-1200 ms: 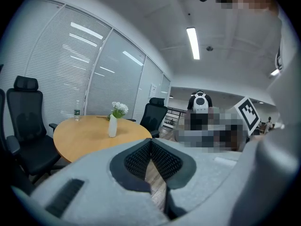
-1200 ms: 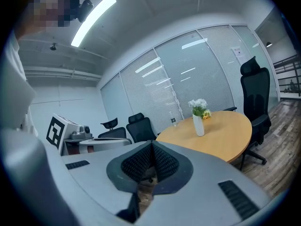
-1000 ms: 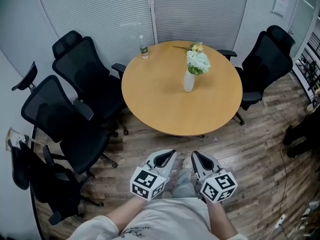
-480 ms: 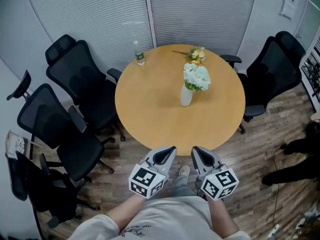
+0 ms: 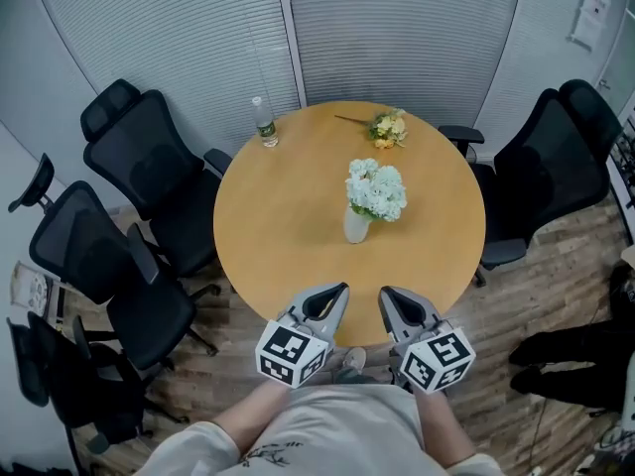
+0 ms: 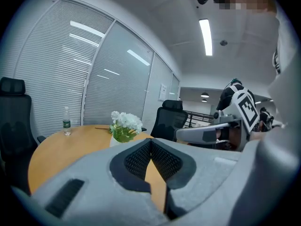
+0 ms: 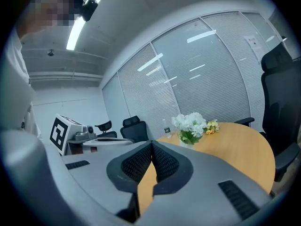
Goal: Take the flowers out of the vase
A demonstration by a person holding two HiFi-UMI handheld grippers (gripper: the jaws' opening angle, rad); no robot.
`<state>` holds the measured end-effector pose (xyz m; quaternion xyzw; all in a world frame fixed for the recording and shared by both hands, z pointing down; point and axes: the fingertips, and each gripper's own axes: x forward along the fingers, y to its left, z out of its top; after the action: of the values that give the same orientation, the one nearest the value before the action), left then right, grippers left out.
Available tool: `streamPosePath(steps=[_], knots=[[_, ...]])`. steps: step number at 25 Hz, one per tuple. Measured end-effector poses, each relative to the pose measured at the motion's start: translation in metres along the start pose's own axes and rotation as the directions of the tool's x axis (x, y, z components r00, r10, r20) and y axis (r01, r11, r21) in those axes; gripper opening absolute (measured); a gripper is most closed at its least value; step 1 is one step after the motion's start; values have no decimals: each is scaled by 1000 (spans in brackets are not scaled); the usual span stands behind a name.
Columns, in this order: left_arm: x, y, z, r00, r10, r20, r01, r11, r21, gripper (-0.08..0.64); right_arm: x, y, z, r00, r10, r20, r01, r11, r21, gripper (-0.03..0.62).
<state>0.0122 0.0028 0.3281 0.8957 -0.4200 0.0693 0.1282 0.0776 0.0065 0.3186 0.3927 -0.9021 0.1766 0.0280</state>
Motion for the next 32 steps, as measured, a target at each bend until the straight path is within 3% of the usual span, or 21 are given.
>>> streamPosePath(steps=[6, 15, 32], knots=[[30, 14, 14, 1000, 24, 15, -24, 1000, -5, 9, 19, -30, 16, 1000, 24, 2, -24, 1000, 3, 8], [37, 25, 16, 999, 42, 1, -42, 999, -6, 9, 31, -39, 16, 999, 36, -5, -36, 999, 31, 8], [49, 65, 18, 998, -54, -45, 55, 998, 15, 9, 55, -53, 16, 996, -85, -12, 86, 995, 55, 8]])
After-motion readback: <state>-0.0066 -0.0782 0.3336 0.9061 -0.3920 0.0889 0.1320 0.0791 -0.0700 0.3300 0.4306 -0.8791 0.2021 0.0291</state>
